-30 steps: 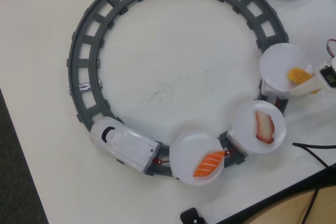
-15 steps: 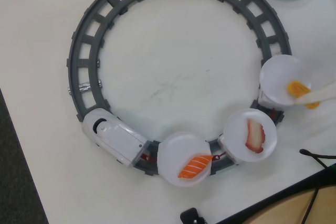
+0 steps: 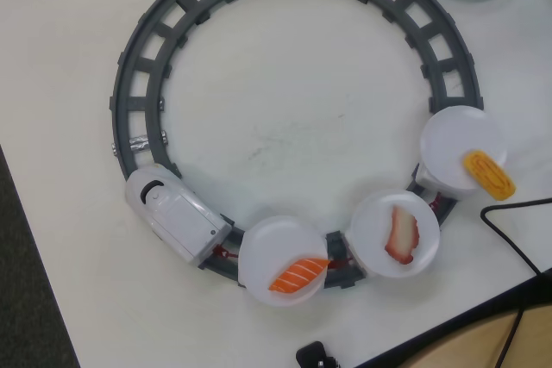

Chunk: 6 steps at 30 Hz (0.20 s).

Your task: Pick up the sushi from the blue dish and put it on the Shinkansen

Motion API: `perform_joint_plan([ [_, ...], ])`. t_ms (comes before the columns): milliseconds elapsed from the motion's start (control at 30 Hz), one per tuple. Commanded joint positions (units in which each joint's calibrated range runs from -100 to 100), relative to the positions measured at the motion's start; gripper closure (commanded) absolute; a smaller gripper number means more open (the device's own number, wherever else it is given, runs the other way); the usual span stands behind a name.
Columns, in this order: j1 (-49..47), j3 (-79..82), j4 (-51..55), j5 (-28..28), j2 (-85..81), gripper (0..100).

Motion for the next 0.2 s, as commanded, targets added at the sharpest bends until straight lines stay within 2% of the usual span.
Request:
perform_joint_plan([
  [0,6.62,11.38,-1.97,-0.30,-2.15,70],
  [167,8.82,22.87,-1.97,-0.25,-8.58,70],
])
